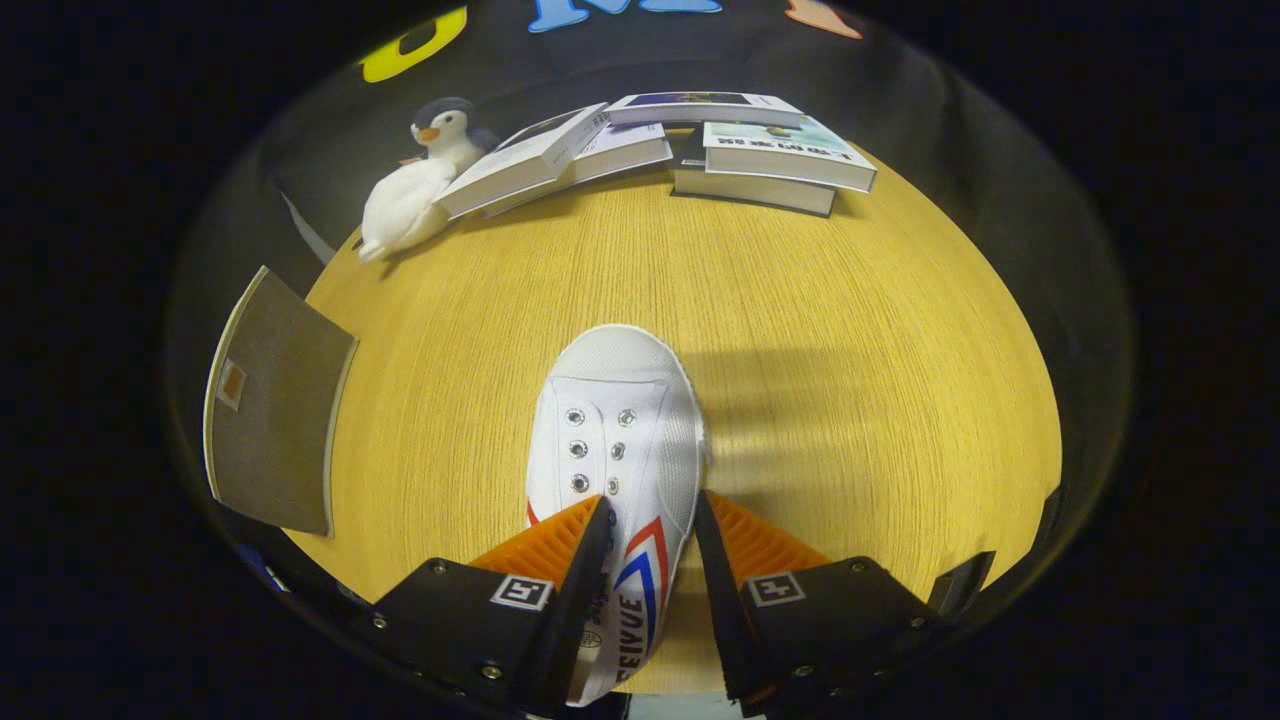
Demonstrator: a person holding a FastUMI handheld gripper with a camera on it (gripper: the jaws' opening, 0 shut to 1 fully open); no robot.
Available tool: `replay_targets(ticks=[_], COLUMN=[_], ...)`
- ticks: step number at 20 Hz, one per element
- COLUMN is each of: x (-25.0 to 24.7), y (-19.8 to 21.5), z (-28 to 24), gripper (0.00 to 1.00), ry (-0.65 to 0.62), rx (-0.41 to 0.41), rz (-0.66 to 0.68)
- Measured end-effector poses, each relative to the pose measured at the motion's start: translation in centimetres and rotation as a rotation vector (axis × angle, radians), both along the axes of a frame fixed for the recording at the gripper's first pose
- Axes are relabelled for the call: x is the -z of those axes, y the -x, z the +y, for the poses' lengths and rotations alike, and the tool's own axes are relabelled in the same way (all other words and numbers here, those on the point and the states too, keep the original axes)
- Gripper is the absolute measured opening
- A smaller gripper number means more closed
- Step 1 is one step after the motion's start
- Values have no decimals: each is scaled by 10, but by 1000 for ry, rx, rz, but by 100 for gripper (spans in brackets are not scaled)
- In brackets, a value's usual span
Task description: Open the storage box then place both shoes into the box .Put the left shoe in first, then the right shoe, with the right side of both shoes facing outward in a uniform manner.
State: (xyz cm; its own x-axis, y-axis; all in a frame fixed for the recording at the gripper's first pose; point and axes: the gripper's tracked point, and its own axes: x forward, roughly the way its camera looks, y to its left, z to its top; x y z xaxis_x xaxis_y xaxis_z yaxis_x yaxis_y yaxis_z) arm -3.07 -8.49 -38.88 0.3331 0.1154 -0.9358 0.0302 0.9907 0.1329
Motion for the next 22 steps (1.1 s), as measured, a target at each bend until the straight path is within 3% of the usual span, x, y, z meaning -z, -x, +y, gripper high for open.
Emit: replay_targets(ticks=[2, 3, 5, 6, 7, 9, 10, 14, 22], x=[-3, -1, -5, -5, -3, -12, -9, -25, -89], y=[-1, 1, 2, -3, -1, -3, 3, 3, -13], z=[-4, -2, -5, -11, -8, -13, -11, 0, 49], gripper=[56, 44, 45, 45, 14, 14, 1, 0, 0], ry=[3, 2, 35, 23, 12, -1, -22, -177, -261], rx=[33, 35, 37, 91, 109, 178, 201, 323, 275], rz=[6, 22, 27, -1, 10, -22, -2, 4, -55])
